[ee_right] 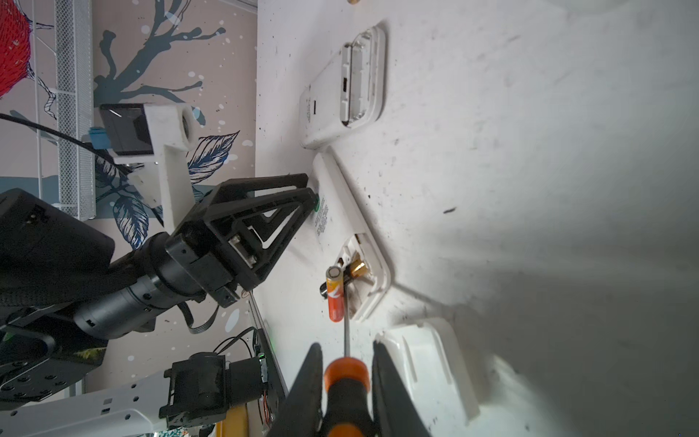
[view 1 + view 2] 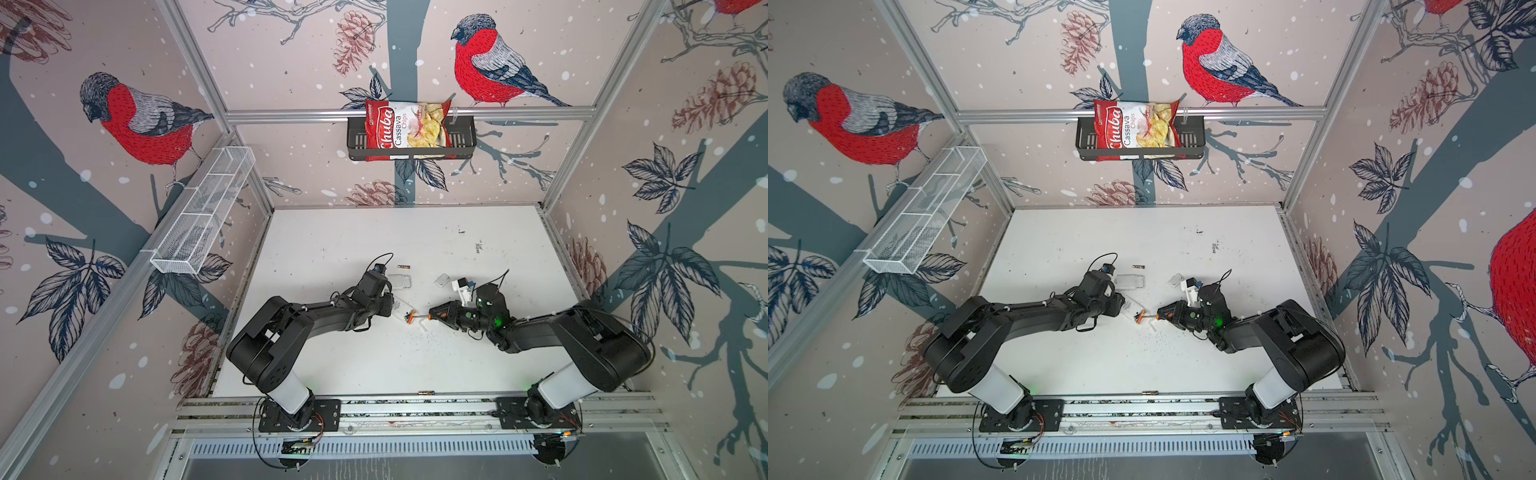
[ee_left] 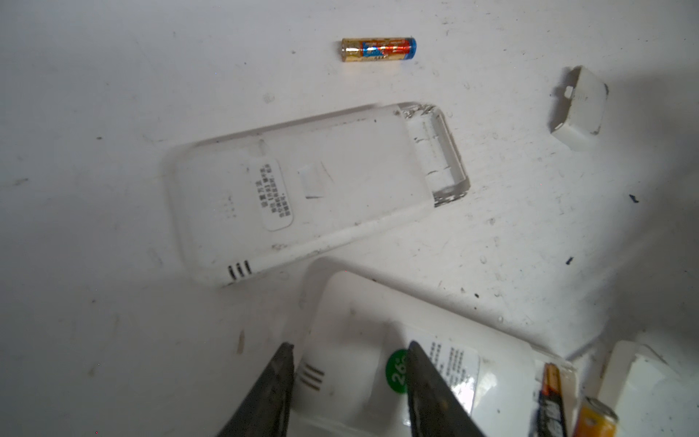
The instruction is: Unload the batteries from the remote control
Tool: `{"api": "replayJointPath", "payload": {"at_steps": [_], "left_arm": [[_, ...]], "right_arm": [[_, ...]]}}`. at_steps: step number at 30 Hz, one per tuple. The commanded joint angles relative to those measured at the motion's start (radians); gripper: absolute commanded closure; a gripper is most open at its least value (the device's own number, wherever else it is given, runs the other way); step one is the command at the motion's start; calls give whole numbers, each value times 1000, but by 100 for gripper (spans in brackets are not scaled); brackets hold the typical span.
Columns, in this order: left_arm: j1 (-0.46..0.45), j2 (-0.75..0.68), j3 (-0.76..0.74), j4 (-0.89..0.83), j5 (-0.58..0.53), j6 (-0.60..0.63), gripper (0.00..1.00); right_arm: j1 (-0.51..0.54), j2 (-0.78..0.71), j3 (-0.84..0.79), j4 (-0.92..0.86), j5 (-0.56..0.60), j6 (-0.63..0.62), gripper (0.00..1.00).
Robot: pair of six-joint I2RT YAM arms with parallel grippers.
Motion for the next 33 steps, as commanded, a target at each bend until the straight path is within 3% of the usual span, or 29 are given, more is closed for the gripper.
{"api": "replayJointPath", "payload": {"at_steps": [1,33], "left_arm": [[-7,0,-5,-58,38,5,53],[-7,-9,-3,-61,30,2,53]], "right_arm": [[1,-34,19,-69,32,-57,100],[-89,-108,35,-195,49,-128,100]]}}
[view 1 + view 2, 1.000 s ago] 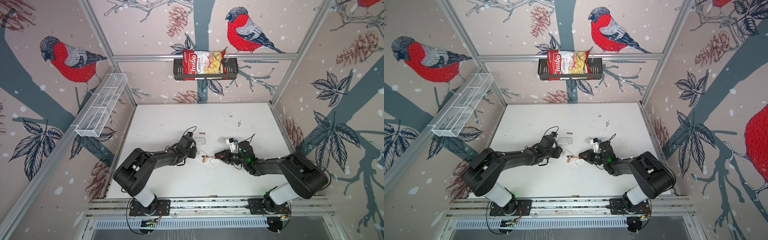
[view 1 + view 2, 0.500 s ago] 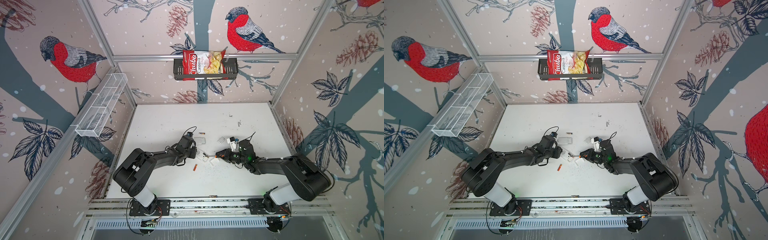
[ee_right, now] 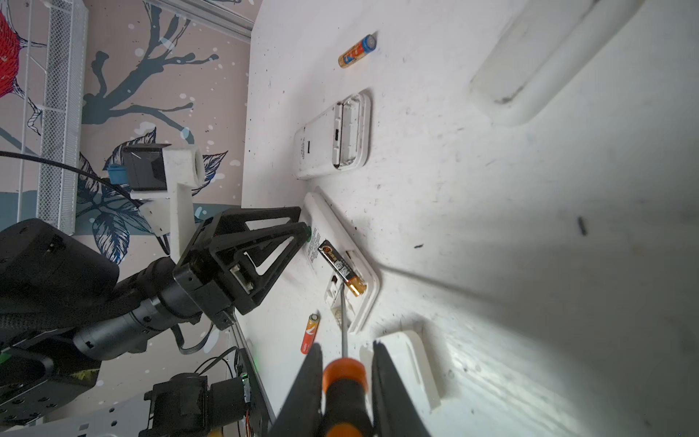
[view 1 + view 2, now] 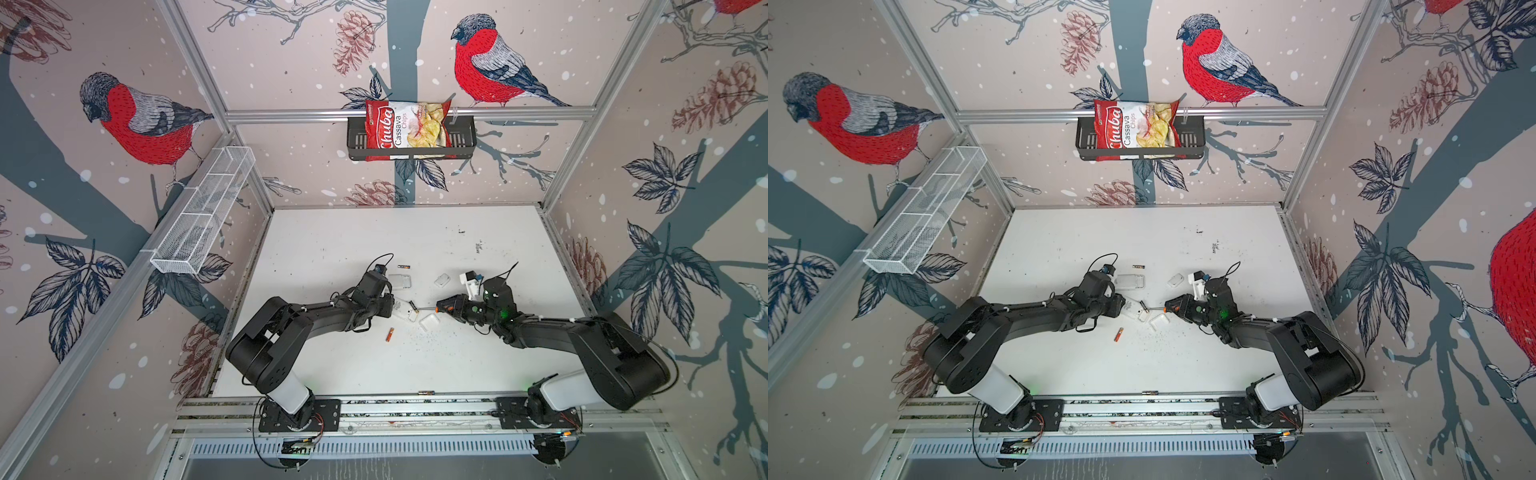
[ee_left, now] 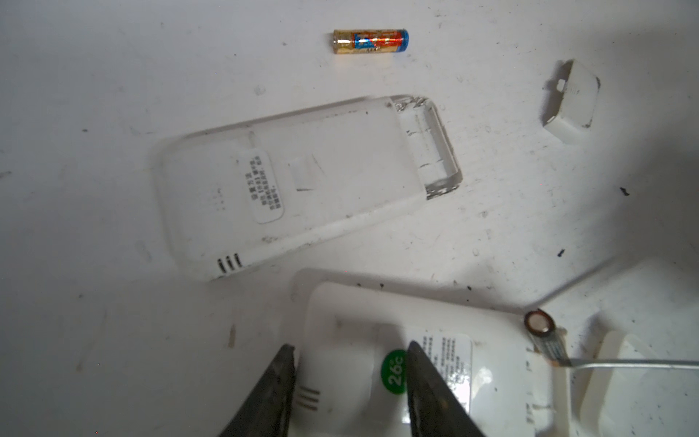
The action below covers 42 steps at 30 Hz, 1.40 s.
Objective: Unload the batteries from the remote control
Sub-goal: 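Pry the black battery up with the screwdriver tip while the left gripper holds the remote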
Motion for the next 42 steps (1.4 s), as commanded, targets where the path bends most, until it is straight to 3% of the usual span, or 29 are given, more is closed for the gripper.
{"api": "replayJointPath", "payload": {"at_steps": [1,20,34,42], "left_arm": [[-5,-3,1,-57,19,3,53],[-6,0,16,-71,17,8,53],[-5,-7,13,-70,20,8,53],[-6,-12,5,-63,19,8,53]], "right_arm": [[-11,-8,1,-17,24,-34,100],[22,-41,30,-50,20,-72,100],[31,63,71,2,41,-46,100],[17,5,49,-34,53,-62,100]]}}
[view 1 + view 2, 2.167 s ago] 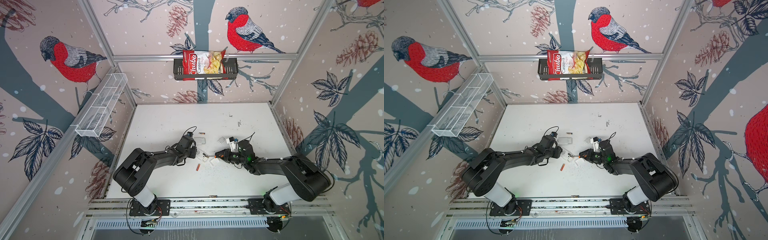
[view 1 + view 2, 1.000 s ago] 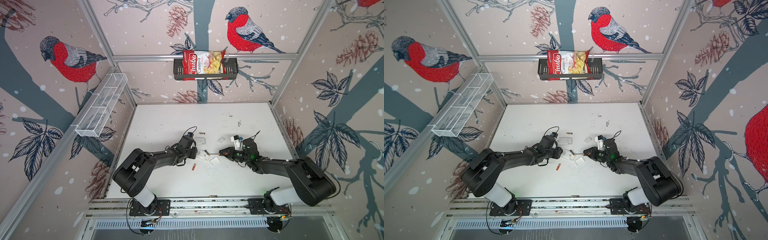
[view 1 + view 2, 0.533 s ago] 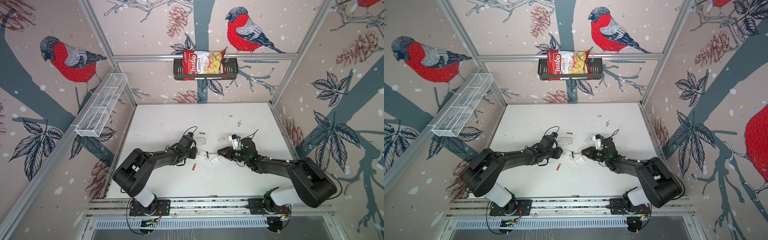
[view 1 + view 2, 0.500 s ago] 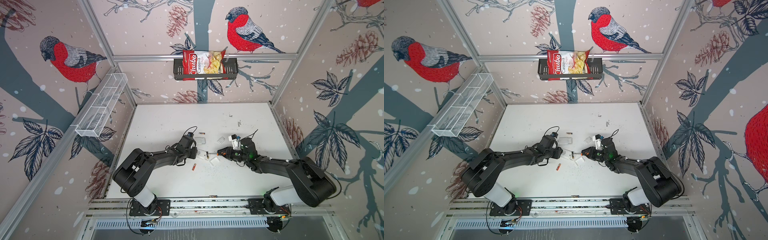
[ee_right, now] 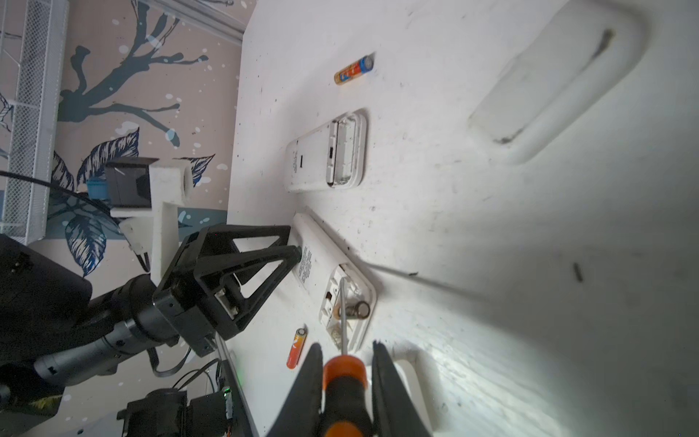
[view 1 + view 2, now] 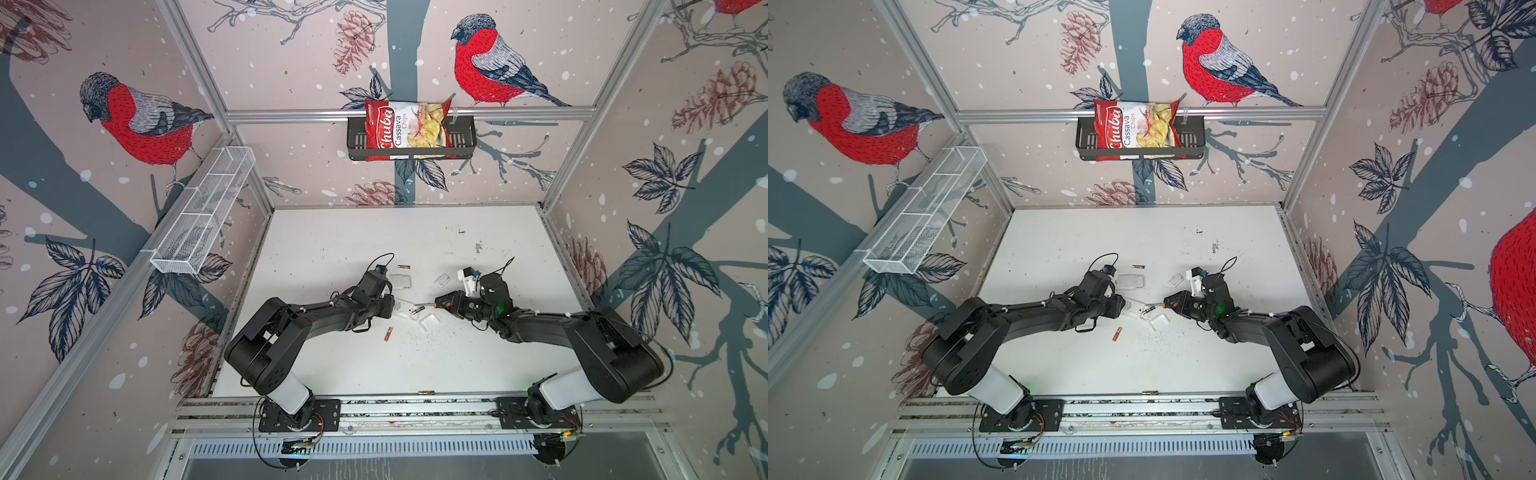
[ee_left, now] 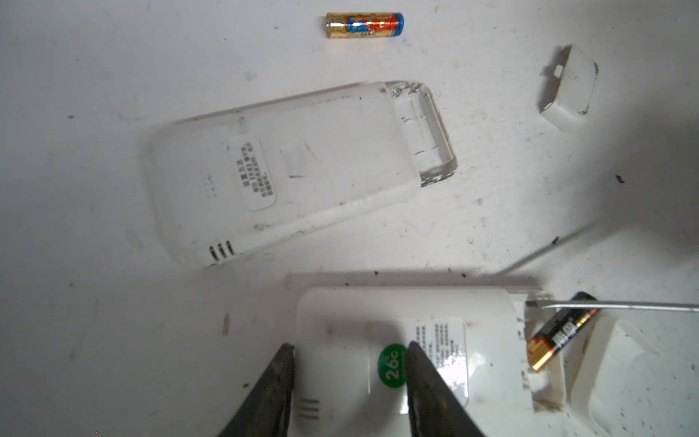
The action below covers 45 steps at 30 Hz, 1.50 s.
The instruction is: Unload the batteries from the remote control
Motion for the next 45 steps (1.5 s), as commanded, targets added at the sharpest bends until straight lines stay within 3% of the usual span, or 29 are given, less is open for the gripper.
{"api": "replayJointPath", "payload": {"at_steps": [1,10,32,45], "left_arm": [[-5,-2,-6,-20,4,8,53],[-5,-1,-13,-9,11,2,53],[-5,3,-8,-10,16,-1,53],[-3,-5,-7,-21,8,7,53]], "right_arm": [[2,-40,-7,-10,11,-22,100],[11,-163,-47,-90,18,-66,100],[43,-14,-34,19,-14,-38,100],[25,-30,-8,4,-4,-38,100]]}}
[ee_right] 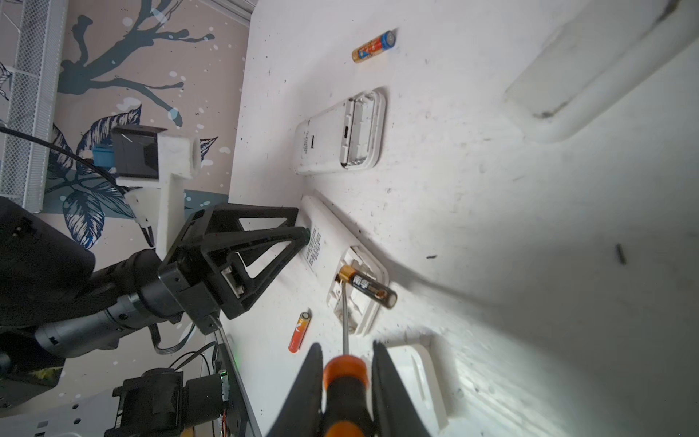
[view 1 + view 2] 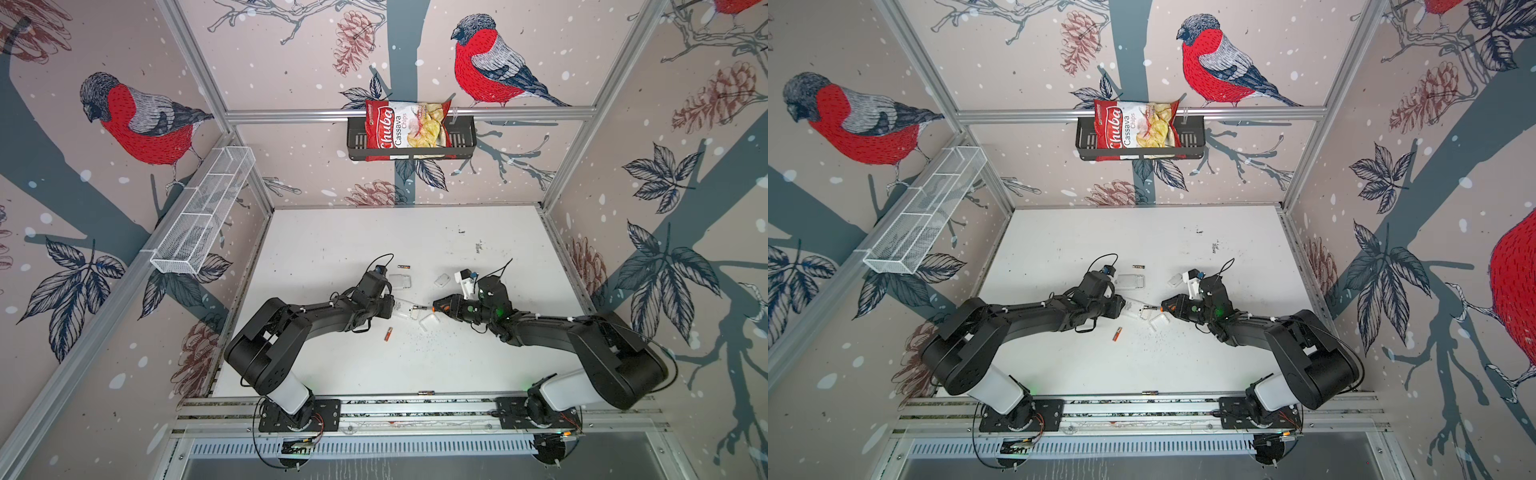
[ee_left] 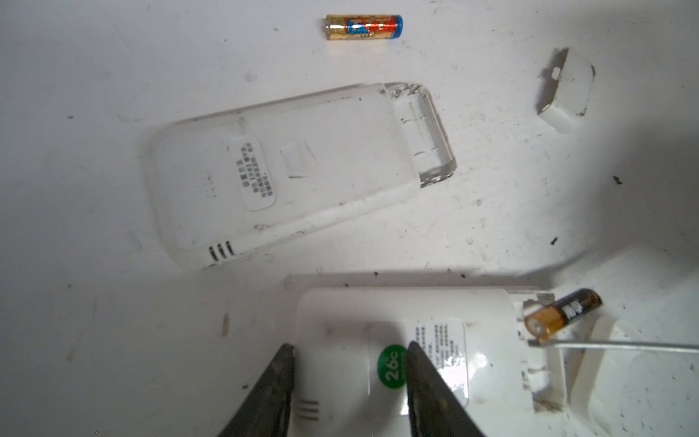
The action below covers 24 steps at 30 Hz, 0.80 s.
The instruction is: Unload the batteries from the remote control
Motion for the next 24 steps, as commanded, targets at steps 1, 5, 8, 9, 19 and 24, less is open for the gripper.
{"api": "replayJointPath", "payload": {"at_steps": [1,5,8,9,19,24], "left_arm": [[-3,-2,2,-41,6,8,53],[-2,-2,7,-43,7,9,53],[-2,-2,11,-48,6,11,53],[-1,-4,12,-50,5,12,53],[-2,-44,14,-60,-21,17,36],[0,-129,13,-91,-76,17,6]], "right_arm": [[-9,-9,5,5,1,-14,100],[-19,-6,2,5,-2,-18,100],[-25,-9,2,6,-5,-17,100],[-28,-13,2,5,-5,-17,100],[-121,-121,-27,-23,13,-20,100],[-149,-244,-34,-110,120,-59,100]]}}
